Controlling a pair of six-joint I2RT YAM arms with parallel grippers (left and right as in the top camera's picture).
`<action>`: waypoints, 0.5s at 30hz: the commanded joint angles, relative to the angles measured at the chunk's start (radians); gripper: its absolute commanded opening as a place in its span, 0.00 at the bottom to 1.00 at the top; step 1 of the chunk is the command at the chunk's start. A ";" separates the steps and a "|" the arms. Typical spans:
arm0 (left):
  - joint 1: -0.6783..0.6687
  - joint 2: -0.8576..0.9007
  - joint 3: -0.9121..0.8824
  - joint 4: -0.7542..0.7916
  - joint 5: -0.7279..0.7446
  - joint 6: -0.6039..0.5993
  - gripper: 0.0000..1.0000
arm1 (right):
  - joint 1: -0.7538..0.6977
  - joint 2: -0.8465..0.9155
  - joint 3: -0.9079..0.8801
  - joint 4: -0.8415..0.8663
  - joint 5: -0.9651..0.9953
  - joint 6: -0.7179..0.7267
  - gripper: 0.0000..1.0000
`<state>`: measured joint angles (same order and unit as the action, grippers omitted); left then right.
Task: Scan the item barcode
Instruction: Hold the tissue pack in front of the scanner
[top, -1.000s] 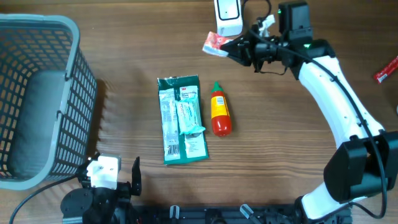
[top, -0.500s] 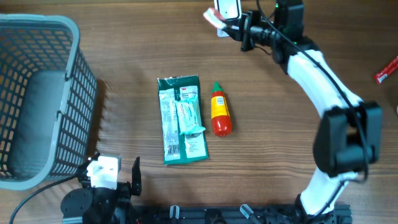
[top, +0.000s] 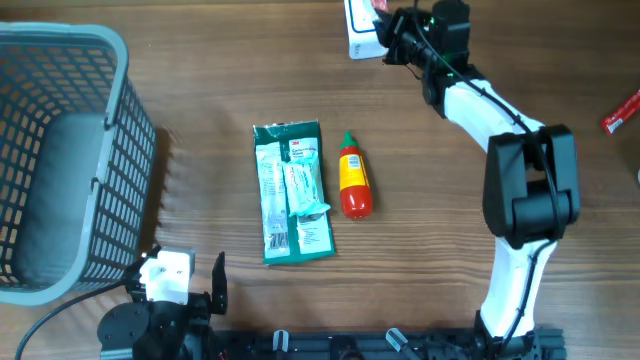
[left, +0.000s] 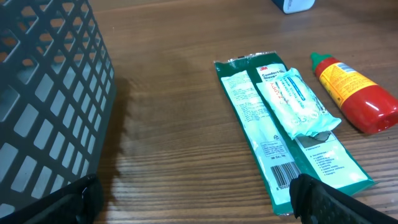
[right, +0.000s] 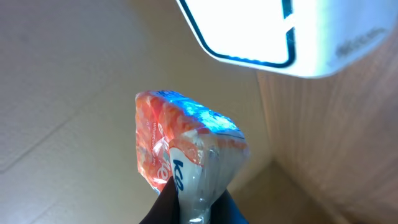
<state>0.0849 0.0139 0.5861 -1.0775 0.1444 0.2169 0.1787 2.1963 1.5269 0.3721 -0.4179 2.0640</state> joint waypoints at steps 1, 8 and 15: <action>-0.005 -0.007 0.001 0.002 0.012 0.015 1.00 | 0.003 0.125 0.115 0.009 -0.003 0.008 0.05; -0.005 -0.007 0.001 0.002 0.012 0.015 1.00 | 0.014 0.196 0.200 -0.021 -0.040 0.000 0.05; -0.005 -0.007 0.001 0.002 0.012 0.015 1.00 | 0.011 0.195 0.203 -0.003 -0.253 -0.043 0.05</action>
<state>0.0849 0.0139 0.5861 -1.0775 0.1444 0.2169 0.1909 2.3753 1.6981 0.3462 -0.5217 2.0640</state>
